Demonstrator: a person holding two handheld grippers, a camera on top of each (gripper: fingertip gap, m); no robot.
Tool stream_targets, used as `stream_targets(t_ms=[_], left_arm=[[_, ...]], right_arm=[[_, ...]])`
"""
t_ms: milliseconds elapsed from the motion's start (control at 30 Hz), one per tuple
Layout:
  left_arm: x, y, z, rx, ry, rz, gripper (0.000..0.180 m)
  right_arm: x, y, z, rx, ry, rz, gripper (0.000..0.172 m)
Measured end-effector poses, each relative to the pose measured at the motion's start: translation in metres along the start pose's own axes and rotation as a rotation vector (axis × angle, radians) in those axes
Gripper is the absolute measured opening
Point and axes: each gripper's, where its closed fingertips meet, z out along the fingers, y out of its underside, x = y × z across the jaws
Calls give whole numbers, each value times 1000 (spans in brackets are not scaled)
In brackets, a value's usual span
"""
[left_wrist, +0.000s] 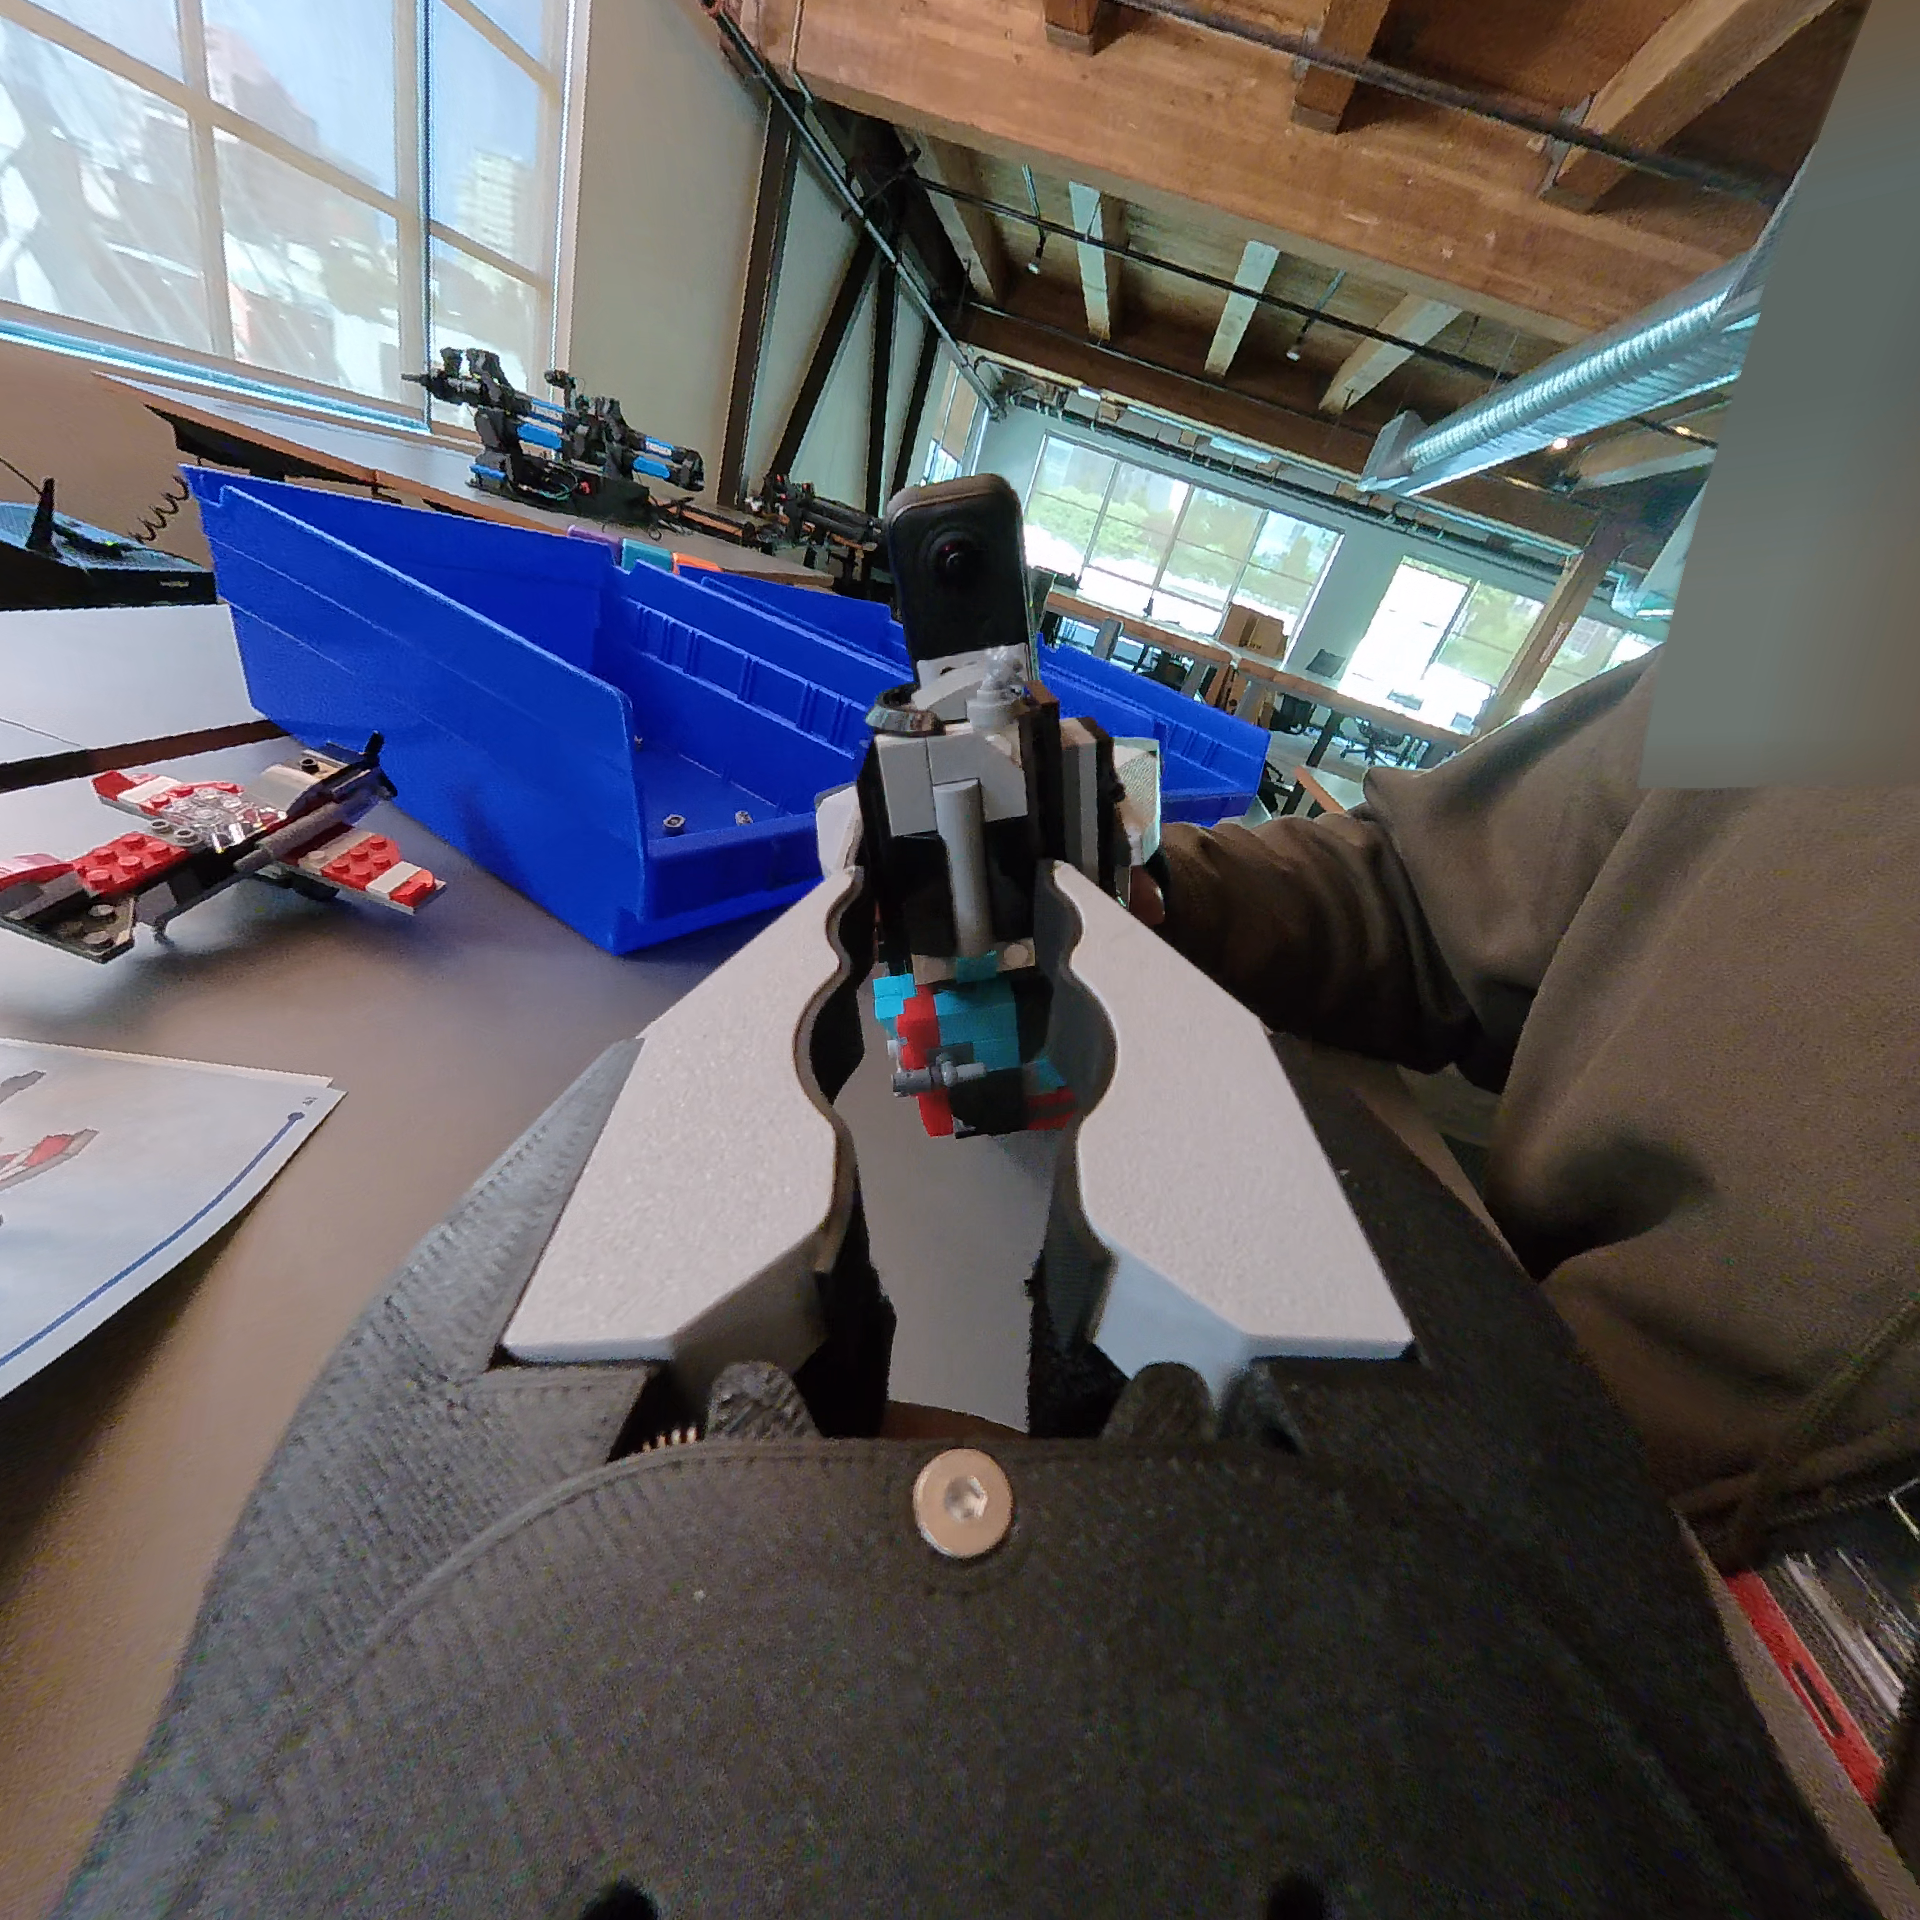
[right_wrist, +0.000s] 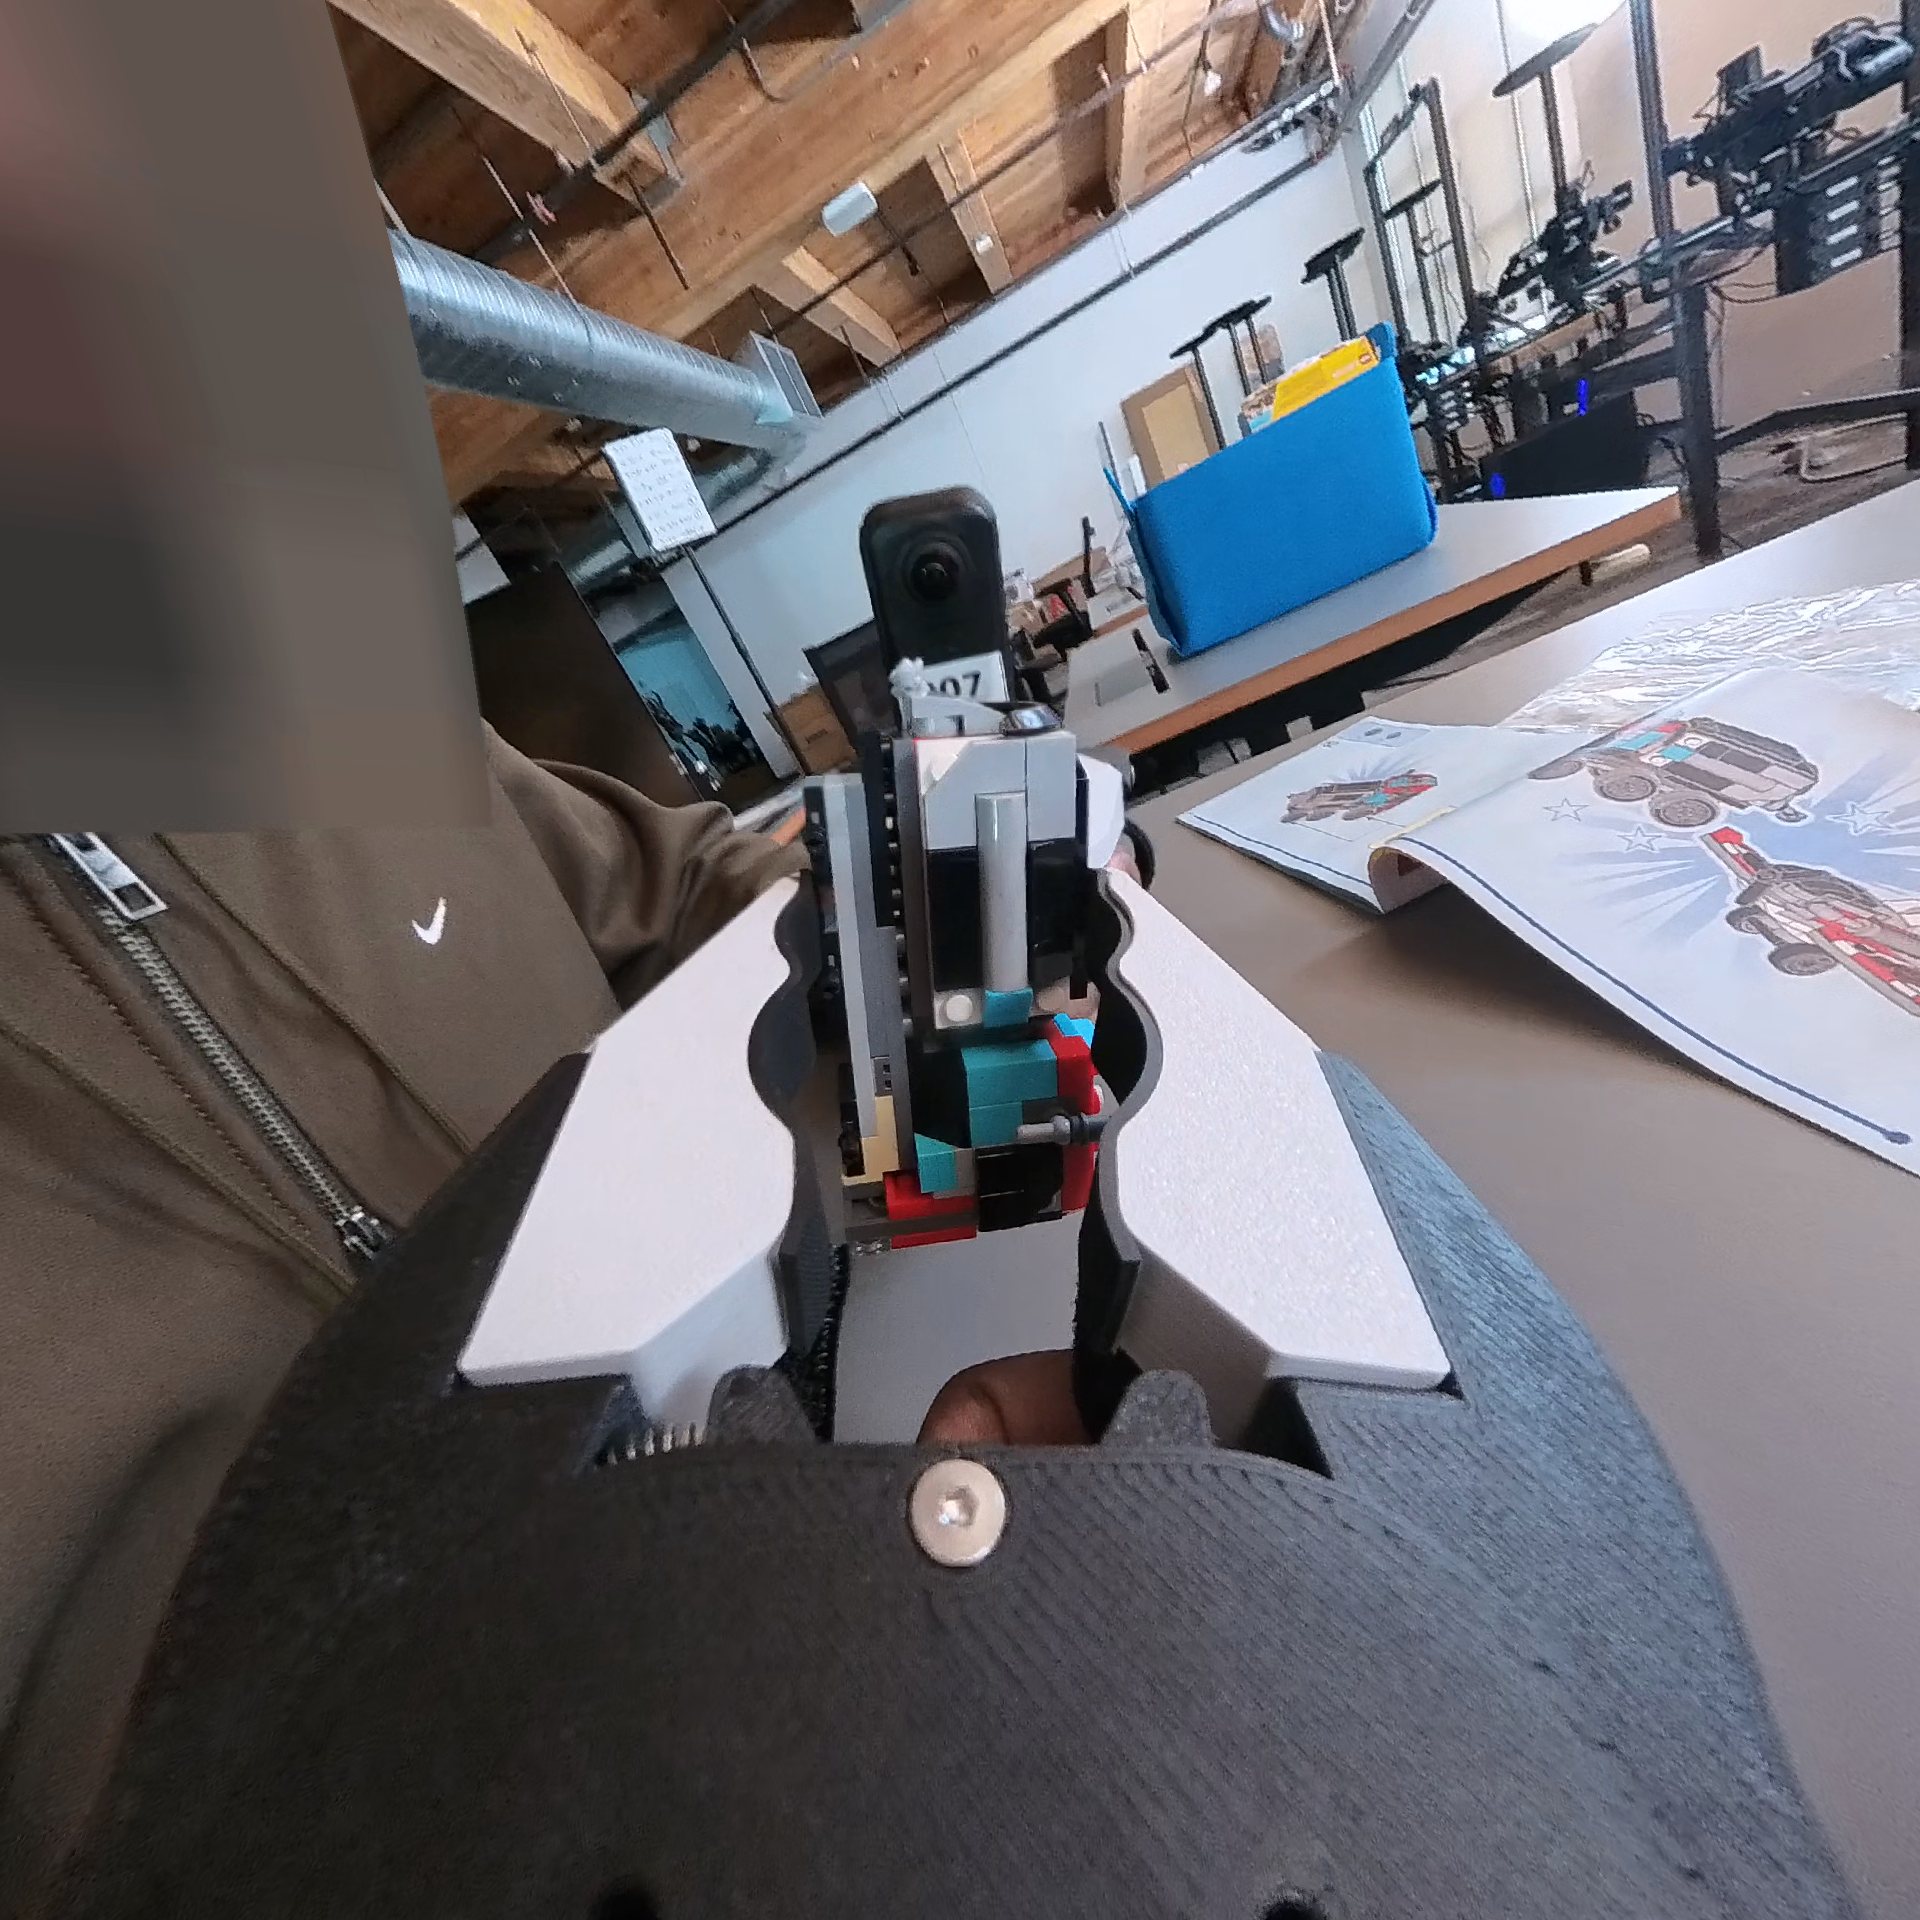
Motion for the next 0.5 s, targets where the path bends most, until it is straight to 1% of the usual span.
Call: stream_targets(t_ms=[167,500], left_arm=[[1,-3,3,25,-14,1,32],[4,-5,5,21,-31,31,33]], right_arm=[[-1,-5,-2,36,-27,34,52],[-4,-9,-4,64,-63,58,51]])
